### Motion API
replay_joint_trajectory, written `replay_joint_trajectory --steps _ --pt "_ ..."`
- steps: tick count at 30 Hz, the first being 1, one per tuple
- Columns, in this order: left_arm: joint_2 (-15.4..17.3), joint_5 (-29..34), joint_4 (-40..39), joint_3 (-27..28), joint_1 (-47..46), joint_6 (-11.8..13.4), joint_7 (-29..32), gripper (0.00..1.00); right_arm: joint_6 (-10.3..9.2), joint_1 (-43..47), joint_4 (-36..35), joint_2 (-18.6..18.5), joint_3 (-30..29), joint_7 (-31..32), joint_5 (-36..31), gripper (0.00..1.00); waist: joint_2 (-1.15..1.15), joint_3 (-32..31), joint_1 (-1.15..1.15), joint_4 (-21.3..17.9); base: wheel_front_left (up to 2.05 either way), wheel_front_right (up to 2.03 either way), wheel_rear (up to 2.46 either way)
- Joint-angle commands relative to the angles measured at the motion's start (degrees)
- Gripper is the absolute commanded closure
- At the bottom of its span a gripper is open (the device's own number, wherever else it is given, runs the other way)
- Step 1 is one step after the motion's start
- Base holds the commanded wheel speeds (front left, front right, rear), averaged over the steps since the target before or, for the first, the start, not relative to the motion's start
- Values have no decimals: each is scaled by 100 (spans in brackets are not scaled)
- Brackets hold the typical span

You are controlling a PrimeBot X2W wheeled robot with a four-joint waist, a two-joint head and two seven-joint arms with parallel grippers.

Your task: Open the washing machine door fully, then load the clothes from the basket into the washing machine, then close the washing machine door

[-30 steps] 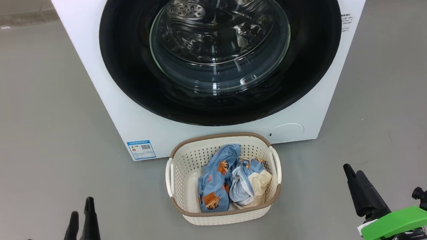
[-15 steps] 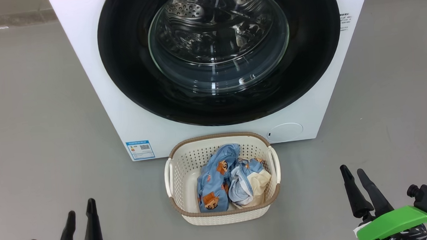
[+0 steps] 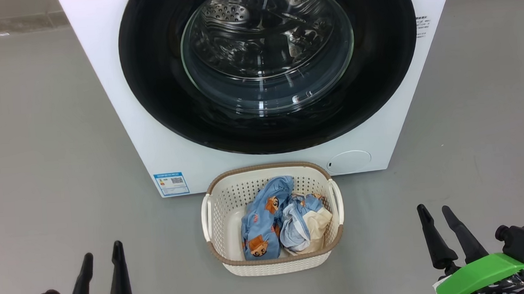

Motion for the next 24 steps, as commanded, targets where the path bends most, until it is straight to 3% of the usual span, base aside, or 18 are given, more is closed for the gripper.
replay_joint_trajectory --steps 1,24 --pt "93 200 -182 133 -87 -54 -71 0 7 -192 -97 -18 25 -21 -248 0 0 7 0 0 0 0 0" --pt "105 1734 -94 188 -32 -173 -393 0 8 -134 172 223 -428 -26 -2060 0 0 -11 0 -1 0 0 0"
